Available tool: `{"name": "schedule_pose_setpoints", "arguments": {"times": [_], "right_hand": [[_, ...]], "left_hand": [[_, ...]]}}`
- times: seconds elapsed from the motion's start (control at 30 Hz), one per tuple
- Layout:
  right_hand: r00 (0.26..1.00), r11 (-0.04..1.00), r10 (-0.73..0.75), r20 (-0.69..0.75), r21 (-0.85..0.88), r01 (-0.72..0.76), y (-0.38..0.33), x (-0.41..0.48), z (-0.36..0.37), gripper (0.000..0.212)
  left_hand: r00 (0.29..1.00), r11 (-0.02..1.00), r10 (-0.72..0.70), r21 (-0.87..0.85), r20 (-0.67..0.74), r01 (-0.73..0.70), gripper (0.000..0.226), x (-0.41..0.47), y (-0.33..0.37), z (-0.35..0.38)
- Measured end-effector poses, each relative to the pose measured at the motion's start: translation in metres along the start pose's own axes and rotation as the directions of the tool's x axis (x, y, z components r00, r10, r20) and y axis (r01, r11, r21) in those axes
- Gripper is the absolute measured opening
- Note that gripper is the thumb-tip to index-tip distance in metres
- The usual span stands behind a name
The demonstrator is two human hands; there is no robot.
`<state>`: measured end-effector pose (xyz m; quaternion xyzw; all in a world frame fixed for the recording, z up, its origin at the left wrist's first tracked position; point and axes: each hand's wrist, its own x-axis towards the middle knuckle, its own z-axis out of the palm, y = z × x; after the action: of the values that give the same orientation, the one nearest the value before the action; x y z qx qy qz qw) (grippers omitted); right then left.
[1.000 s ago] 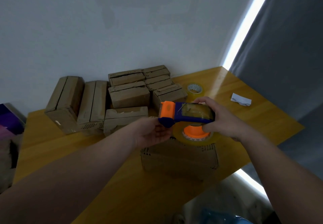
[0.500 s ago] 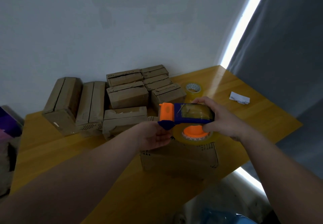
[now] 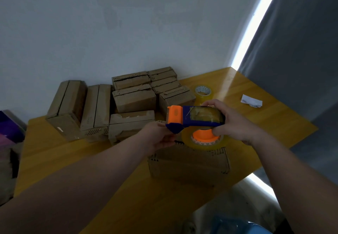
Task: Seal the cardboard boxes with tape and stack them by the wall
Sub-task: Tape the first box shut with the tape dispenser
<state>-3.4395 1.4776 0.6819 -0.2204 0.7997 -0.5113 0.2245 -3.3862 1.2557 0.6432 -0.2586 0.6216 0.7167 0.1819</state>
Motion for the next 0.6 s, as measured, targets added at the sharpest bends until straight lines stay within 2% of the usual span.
{"name": "schedule_pose_setpoints", "arguments": {"times": [0.07, 0.13, 0.23, 0.3, 0.37, 0.5, 0.6], "right_hand": [[1.000, 1.000, -0.002, -0.007, -0.020, 0.002, 0.000, 0.001, 0.000, 0.071], [1.000, 0.999, -0.004, -0.022, -0.043, 0.003, 0.001, 0.002, 0.000, 0.071], [0.999, 0.998, 0.015, -0.028, -0.067, -0.017, 0.001, 0.003, -0.002, 0.075], [0.999, 0.996, 0.030, -0.018, -0.085, -0.031, 0.002, 0.003, -0.004, 0.078], [1.000, 0.994, 0.025, 0.000, -0.106, -0.025, 0.001, 0.002, -0.003, 0.079], [0.999, 0.979, -0.005, 0.037, -0.204, 0.013, -0.003, 0.003, -0.002, 0.076], [0.997, 0.949, -0.010, 0.071, -0.314, 0.032, -0.010, 0.005, -0.001, 0.078]], "left_hand": [[0.996, 0.996, 0.075, 0.049, -0.058, -0.072, 0.015, -0.001, 0.001, -0.001], [0.974, 0.968, 0.206, 0.166, -0.092, -0.189, 0.007, -0.002, 0.000, -0.002], [0.892, 0.826, 0.448, 0.408, -0.055, -0.389, 0.008, -0.007, -0.003, -0.003], [0.846, 0.768, 0.531, 0.449, -0.048, -0.457, 0.012, -0.011, -0.007, -0.003], [0.843, 0.797, 0.530, 0.396, -0.095, -0.457, 0.012, -0.015, -0.007, -0.004], [0.902, 0.906, 0.386, 0.262, -0.191, -0.333, 0.015, -0.016, 0.004, -0.010], [0.912, 0.926, 0.347, 0.232, -0.219, -0.297, 0.016, -0.014, 0.009, -0.018]]}}
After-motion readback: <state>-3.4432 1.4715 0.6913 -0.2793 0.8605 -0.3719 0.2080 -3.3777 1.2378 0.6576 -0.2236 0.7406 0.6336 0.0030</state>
